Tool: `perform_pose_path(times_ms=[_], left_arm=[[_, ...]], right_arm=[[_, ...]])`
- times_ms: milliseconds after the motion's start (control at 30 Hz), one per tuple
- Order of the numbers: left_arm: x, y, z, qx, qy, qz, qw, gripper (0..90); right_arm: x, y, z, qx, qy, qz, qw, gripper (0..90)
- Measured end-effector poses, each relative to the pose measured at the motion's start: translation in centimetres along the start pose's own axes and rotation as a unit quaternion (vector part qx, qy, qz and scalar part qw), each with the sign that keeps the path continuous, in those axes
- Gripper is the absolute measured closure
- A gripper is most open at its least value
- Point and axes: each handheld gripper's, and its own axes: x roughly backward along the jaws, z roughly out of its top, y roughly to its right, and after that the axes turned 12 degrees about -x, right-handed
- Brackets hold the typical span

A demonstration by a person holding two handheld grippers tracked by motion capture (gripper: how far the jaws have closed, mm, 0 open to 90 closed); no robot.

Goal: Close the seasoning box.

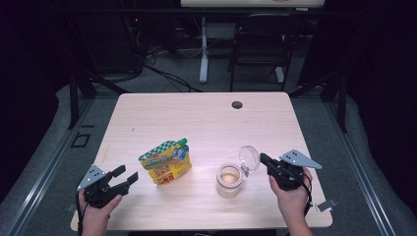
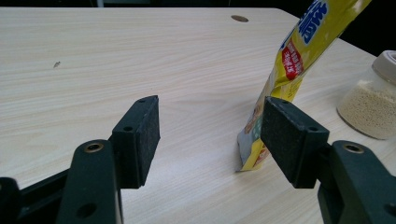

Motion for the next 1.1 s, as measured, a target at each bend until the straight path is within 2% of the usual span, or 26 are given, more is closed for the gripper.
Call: perform_pose_path(times_ms=[767,1100], left_arm=[[-0.2,-0.1,-0.1,0.002,-0.002,0.000,1.0000,38.2],[-0.2,-0.1,-0.1,0.001,-0.003,-0.001,1.0000,38.2]], right_arm=[[0.0,-1.5,0.0,0.011,0.005,0.020,0.9997,90.0],[-0.3,-2.4,-0.3,0.025,0.000,0.029,0.9993,90.0]])
